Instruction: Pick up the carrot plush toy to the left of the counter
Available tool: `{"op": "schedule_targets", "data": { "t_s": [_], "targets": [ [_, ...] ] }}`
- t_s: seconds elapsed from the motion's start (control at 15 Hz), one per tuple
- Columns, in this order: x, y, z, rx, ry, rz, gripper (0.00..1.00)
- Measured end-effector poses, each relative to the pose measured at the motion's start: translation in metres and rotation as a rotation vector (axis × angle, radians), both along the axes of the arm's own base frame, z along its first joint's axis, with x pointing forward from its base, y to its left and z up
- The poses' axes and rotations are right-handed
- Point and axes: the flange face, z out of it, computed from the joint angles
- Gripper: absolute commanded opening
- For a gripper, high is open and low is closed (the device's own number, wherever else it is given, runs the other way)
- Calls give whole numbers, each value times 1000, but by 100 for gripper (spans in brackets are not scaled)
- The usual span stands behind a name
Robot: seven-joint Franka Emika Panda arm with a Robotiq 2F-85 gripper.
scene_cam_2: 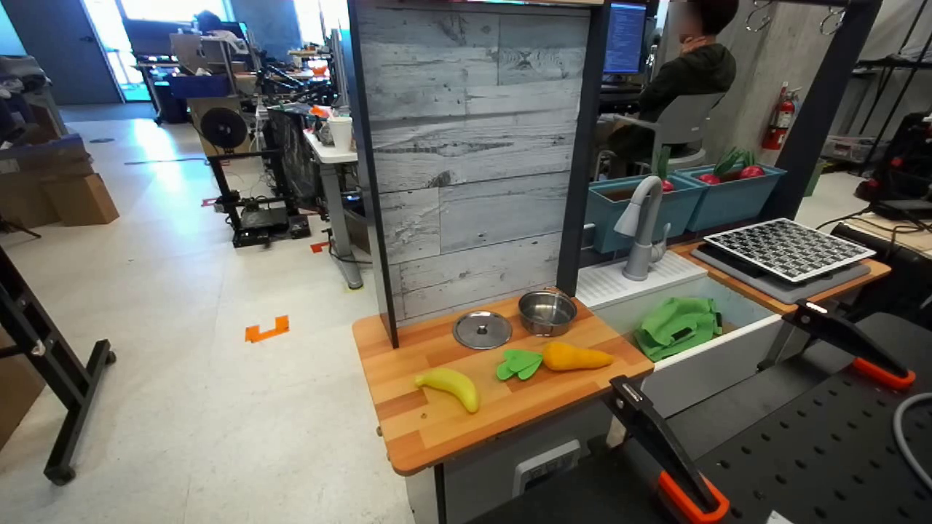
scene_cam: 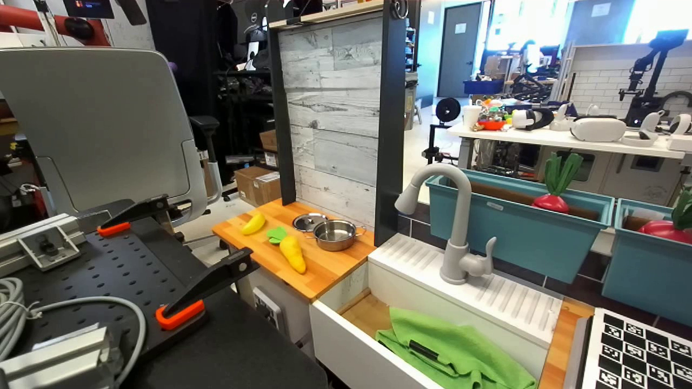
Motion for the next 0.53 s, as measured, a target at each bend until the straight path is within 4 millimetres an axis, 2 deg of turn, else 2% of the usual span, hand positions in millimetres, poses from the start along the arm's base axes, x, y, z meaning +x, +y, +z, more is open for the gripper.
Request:
{"op": "schedule_targets", "data": {
  "t_s": [0.27, 0.53],
  "targets": [
    [18, -18, -20, -32, -2, 13, 100],
    [42, -38, -51, -40, -9, 41, 100]
  ]
}}
